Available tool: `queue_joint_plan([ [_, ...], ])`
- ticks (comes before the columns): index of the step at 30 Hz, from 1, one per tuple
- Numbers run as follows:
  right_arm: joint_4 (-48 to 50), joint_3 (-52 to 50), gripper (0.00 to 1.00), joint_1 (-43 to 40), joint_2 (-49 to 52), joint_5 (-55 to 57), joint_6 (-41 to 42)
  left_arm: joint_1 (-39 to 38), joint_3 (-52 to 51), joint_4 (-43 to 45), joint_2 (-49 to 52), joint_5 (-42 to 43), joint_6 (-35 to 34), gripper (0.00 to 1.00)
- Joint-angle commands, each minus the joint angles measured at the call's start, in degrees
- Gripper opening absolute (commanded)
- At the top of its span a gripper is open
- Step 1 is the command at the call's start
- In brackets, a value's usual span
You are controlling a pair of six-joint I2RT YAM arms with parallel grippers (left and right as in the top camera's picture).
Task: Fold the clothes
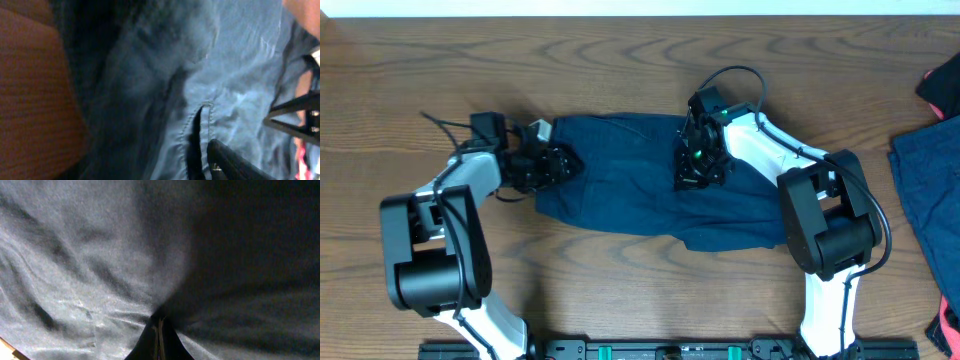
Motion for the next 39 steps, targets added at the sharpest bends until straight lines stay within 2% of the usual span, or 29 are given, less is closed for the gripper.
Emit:
queue_joint_plan([
  [1, -0.92, -2.29, 0.01, 0.57, 4.15, 4.85, 0.72, -1.75, -0.94, -0.92, 1.92, -4.68, 0.72, 0.25],
  [3, -1.05, -2.29, 0.01, 0.57, 4.15, 4.87, 0.7, -1.44, -0.94, -1.42, 1.81, -5.6, -0.31, 0.09],
  [4, -1.11, -2.29, 0.01, 0.57, 4.15, 4.87, 0.7, -0.9, -0.9, -1.6, 1.6, -5.57, -1.22, 0.06],
  [8, -2.49, -1.84, 0.01, 0.52, 3.69, 4.87, 0.7, 1.22, 0.5, -5.29, -1.11, -5.57, -2.51, 0.06],
  [13, -6.01, -0.55, 0.01, -0.61, -1.31, 4.96, -0.02, 3.17, 6.93, -15.93, -8.7, -6.86, -1.79, 0.06],
  [18, -5.53, -0.46, 0.01, -3.19, -10.01, 5.35, -0.17, 1.97, 17.31, -29.27, -16.26, -17.27, -0.31, 0.06],
  [23, -4.94, -0.44, 0.01, -6.78, -16.68, 5.38, -0.13, -3.17, 24.87, -37.53, -19.26, -24.26, -0.35, 0.06],
  [30, -6.12, -0.44, 0.01, -12.31, -20.59, 5.33, -0.13, -14.27, 25.51, -37.94, -17.35, -28.39, -5.31, 0.06],
  [35, -8.0, -0.44, 0.01, -14.47, -20.61, 5.35, -1.01, -20.74, 25.51, -34.6, -13.88, -32.41, -17.07, 0.06],
  [39, -7.98, -0.46, 0.01, -14.38, -20.61, 5.42, -1.92, -23.82, 25.51, -34.12, -11.04, -33.57, -17.64, 0.06],
])
